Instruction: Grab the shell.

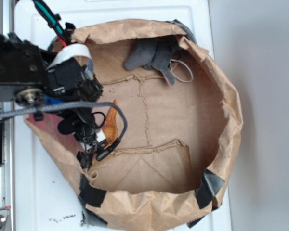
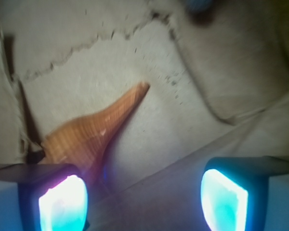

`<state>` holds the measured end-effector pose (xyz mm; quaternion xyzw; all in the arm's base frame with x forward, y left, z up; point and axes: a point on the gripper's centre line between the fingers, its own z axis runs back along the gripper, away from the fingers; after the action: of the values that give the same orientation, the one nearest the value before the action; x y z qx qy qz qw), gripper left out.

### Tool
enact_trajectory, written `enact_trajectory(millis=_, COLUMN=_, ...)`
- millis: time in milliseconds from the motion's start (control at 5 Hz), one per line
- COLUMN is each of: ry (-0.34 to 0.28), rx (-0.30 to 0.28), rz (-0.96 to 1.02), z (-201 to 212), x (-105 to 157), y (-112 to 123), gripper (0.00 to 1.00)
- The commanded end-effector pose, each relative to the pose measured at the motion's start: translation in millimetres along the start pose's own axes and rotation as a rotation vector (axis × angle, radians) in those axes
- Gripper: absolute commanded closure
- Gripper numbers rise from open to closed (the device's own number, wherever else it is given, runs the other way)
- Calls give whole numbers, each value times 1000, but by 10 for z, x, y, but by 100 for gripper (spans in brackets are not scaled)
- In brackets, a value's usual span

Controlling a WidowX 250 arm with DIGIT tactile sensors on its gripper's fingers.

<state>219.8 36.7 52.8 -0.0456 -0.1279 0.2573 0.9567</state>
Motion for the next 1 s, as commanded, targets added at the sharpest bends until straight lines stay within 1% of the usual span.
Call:
enact_trajectory(millis=0, ry=-6, rx=37, rz=-27, z=-130, x=192, y=-128, gripper=0)
enact_trajectory(millis=200, ry=-4, rx=33, rz=10, z=-95, x=350, y=-268, gripper=0)
enact_trajectory(millis=400, ry=11, rx=16, rz=39, z=14, x=449, y=-337, gripper=0)
enact_trajectory(millis=600, ry=11, rx=-15, rz=37, z=151, x=444, y=-317, gripper=0)
enact_trajectory(millis=800, ry=0, rx=-50, rz=38, z=335, x=320, y=-219, gripper=0)
